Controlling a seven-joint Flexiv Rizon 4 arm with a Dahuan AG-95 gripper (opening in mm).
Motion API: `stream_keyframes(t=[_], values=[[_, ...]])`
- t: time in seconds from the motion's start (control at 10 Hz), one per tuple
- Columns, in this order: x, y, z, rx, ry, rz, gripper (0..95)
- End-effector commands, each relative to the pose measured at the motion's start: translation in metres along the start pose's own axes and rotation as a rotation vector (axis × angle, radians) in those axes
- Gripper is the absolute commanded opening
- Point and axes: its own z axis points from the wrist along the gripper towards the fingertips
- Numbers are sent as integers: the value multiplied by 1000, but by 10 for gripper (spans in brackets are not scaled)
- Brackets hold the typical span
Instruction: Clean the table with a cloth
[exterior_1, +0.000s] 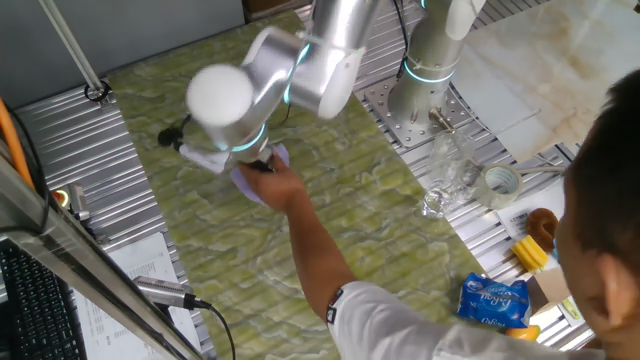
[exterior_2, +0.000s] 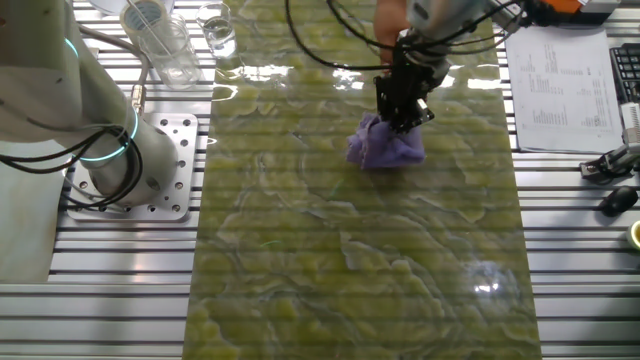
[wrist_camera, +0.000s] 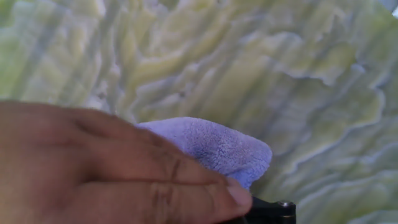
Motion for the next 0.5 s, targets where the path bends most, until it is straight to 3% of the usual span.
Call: stream_keyframes(t=[0.1, 0.5], values=[[1, -8, -10, -5, -4, -4, 0], [13, -12, -16, -6, -7, -10, 0]])
